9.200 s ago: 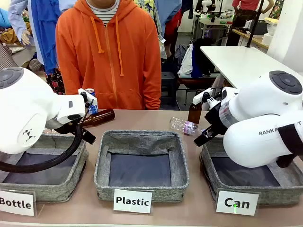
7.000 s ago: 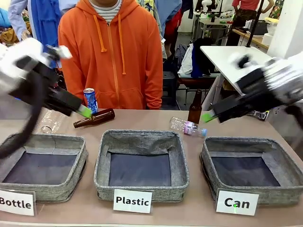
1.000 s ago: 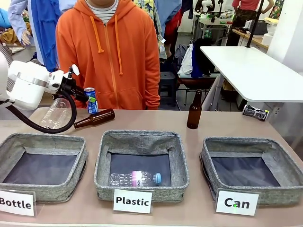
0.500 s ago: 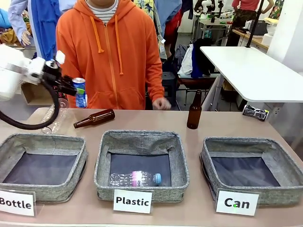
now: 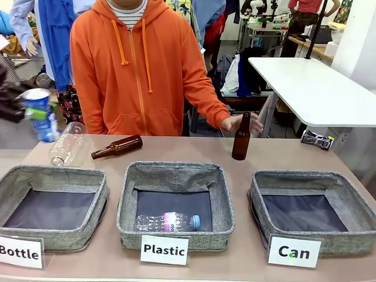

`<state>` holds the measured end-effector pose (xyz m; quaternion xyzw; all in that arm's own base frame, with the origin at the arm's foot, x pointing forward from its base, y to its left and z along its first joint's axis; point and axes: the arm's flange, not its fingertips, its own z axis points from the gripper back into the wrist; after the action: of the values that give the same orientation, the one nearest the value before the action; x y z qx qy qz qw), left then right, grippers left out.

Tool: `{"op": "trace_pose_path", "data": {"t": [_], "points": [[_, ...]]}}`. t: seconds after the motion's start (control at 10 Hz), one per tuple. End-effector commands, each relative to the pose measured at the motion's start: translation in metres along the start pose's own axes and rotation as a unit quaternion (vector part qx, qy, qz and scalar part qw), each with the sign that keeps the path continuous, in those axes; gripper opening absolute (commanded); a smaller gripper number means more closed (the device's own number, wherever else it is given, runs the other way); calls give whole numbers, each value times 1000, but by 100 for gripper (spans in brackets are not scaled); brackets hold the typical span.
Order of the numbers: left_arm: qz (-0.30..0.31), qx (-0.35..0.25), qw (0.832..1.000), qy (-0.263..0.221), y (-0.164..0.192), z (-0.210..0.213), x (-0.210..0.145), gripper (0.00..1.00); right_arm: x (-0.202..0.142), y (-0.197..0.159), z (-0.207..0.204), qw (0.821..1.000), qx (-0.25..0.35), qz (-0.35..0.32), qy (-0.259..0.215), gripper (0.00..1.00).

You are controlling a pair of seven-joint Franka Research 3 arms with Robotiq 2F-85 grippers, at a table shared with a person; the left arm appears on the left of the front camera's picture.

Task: Sort the can waste into the basket.
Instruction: Pick up the can waste from the table and place it in the right Fabric basket.

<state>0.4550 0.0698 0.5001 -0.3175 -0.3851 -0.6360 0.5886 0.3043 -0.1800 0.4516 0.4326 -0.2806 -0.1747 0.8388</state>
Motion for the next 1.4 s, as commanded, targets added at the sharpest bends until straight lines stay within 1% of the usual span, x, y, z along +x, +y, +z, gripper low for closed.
{"op": "trace_pose_path", "data": {"t": [0.0,0.2,0.3,0.4,0.8,0.9,1.0,1.1,1.2,1.3], "points": [[-35,3,999,4,-35,9,-20,0,4,-1,-1,1000,11,14,-7,100],[-42,-6,999,-5,-61,5,-42,0,4,-1,-1,1000,11,14,-7,100],[-37,-59,998,3,-66,-1,-56,0,4,-1,-1,1000,11,14,-7,100],[-28,-10,1000,-1,-57,14,-32,0,4,-1,-1,1000,11,14,-7,100],[-28,-10,1000,-1,-57,14,-32,0,4,-1,-1,1000,11,14,-7,100],[-35,-18,999,5,-58,13,-37,41,4,-1,-1,1000,11,14,-7,100],[-32,0,999,-18,-56,-9,-25,41,4,-1,-1,1000,11,14,-7,100],[-46,-5,998,-35,-60,-37,2,41,0,0,0,1000,1,1,-1,100],[-62,-1,997,-36,-65,-62,32,41,1,15,26,999,-10,32,5,100],[-83,-34,995,-47,-72,-89,65,41,4,22,39,999,-25,34,9,100]]}}
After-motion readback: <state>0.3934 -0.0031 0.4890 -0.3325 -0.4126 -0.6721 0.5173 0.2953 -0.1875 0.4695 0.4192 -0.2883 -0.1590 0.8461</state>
